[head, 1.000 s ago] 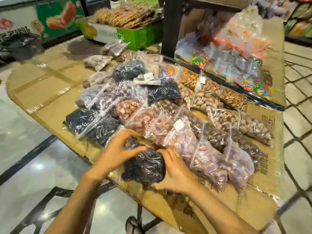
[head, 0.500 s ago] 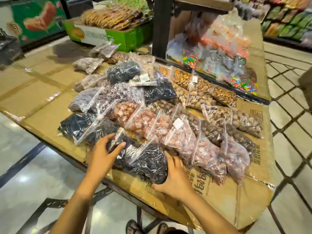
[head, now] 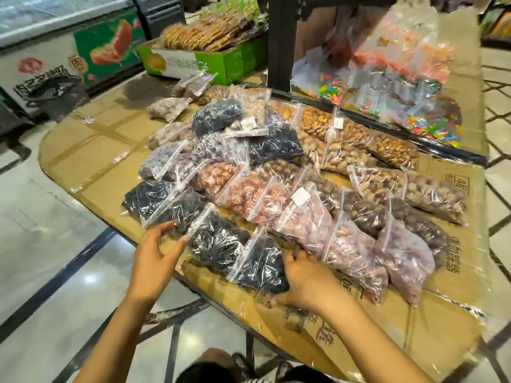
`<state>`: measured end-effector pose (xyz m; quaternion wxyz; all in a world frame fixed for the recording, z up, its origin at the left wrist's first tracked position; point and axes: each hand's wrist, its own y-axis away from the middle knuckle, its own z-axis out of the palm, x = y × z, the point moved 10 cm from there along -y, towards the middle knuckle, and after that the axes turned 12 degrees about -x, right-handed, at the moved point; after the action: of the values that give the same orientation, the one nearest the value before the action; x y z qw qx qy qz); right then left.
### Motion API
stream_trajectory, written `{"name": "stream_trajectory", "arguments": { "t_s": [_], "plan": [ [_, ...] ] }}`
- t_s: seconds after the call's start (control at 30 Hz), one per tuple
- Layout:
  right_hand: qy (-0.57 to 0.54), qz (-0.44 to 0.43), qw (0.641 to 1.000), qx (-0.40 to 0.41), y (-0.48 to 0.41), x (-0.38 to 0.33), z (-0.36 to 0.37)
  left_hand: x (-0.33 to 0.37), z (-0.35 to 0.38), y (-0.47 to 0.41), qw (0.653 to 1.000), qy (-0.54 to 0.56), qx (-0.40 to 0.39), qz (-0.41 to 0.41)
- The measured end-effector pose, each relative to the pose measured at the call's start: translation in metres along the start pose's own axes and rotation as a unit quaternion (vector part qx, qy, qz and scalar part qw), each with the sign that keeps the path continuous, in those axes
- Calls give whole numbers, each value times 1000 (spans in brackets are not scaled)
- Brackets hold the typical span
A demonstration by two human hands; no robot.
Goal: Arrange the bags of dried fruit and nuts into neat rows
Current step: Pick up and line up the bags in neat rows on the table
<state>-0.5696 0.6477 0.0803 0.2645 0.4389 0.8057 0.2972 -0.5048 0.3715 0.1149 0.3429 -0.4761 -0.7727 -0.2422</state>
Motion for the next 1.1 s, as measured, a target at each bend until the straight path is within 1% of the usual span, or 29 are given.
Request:
{"name": "stream_trajectory", "arguments": {
  "t_s": [0.03,0.1,0.17,0.23,0.27,0.37,0.5,0.57,0.67,0.73,0.8,0.87,0.93,0.97,1.0,1.03,1.1],
  "plan": [
    [-3,-19,1000,10,6,-6,-8,4,2,-1,1000,-5,-3,3],
    [-48,-70,995,56,18,-18,-30,11,7,-7,999,-19,-24,16],
    [-101,-114,980,127,27,-24,-56,18,9,-23,998,-28,-43,37],
    [-117,-125,966,192,26,-23,-81,24,6,-47,996,-34,-52,56],
    [-131,-118,961,213,22,-20,-91,26,5,-63,995,-38,-58,66],
    [-227,-84,935,260,3,-8,-118,32,0,-115,992,-32,-78,97],
    [-321,-11,901,292,-39,-8,-157,40,-10,-205,982,-27,-115,150],
    [-391,22,865,314,-64,-8,-181,46,-16,-253,976,-17,-130,171],
    [-502,66,788,350,-105,2,-215,66,-23,-315,970,-6,-153,189],
    [-555,103,736,373,-131,15,-231,82,-23,-353,967,0,-169,191],
    [-597,134,690,387,-152,27,-240,93,-7,-385,959,12,-225,173],
    [-618,155,654,408,-164,33,-246,103,18,-399,940,15,-301,157],
    [-633,168,618,435,-167,35,-247,110,37,-398,927,-27,-335,165],
    [-637,165,607,445,-167,33,-248,112,41,-396,927,-41,-332,169],
    [-638,157,604,452,-169,32,-248,111,41,-395,931,-37,-325,163],
    [-641,149,602,453,-169,29,-248,109,41,-393,934,-9,-324,150],
    [-658,135,586,453,-169,26,-246,101,37,-395,937,49,-319,131]
  ]
}}
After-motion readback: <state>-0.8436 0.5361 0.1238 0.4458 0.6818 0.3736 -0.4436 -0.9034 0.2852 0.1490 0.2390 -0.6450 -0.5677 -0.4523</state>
